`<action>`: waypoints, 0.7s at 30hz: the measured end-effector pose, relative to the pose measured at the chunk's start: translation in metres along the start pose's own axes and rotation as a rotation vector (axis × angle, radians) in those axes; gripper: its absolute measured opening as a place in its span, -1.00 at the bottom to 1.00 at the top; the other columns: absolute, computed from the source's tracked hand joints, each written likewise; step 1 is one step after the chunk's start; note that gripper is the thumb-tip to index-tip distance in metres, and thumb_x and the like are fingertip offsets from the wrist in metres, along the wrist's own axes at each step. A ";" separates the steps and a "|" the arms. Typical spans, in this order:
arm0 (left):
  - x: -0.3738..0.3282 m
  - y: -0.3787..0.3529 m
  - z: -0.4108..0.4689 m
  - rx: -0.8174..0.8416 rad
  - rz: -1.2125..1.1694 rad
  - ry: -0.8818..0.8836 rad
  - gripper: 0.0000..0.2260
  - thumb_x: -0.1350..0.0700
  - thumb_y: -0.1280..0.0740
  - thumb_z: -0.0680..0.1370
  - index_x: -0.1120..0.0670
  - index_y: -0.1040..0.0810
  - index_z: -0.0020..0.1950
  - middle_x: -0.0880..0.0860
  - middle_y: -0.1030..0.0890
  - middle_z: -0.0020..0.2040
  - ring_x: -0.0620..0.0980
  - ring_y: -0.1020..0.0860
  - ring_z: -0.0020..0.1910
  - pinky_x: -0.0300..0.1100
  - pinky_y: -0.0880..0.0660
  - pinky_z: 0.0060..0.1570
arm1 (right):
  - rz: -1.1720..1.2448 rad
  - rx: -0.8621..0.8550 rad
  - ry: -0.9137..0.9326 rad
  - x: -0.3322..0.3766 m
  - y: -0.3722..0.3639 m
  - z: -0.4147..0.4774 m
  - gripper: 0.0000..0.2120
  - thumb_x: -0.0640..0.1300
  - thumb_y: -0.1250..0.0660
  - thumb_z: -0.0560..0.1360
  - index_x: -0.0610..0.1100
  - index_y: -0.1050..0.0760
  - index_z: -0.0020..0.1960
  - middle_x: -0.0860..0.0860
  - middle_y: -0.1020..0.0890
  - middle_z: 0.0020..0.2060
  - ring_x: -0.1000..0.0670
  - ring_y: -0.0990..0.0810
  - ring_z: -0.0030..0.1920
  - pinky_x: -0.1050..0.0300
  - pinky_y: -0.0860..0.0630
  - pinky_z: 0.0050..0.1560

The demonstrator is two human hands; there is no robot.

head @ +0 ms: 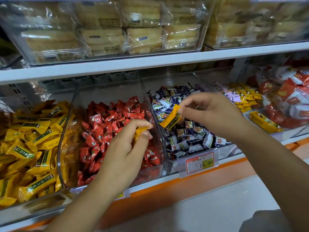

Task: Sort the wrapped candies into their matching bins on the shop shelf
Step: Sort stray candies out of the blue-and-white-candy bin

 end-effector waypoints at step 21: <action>0.011 -0.020 0.003 0.133 0.359 -0.004 -0.56 -0.48 -0.25 0.28 -0.16 -0.40 -0.12 -0.17 -0.47 -0.20 -0.15 -0.43 -0.24 -0.19 -0.37 -0.31 | -0.973 0.684 -0.019 -0.045 -0.072 -0.007 -0.52 0.23 -0.32 0.48 0.23 -0.37 0.38 0.18 -0.40 0.32 0.02 -0.21 0.26 0.01 -0.28 0.24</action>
Point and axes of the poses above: each hand's wrist, its own z-axis towards the middle knuckle, its own y-axis out of the back of the hand, x = y × z, the point moved 8 cm from there along z, towards the middle knuckle
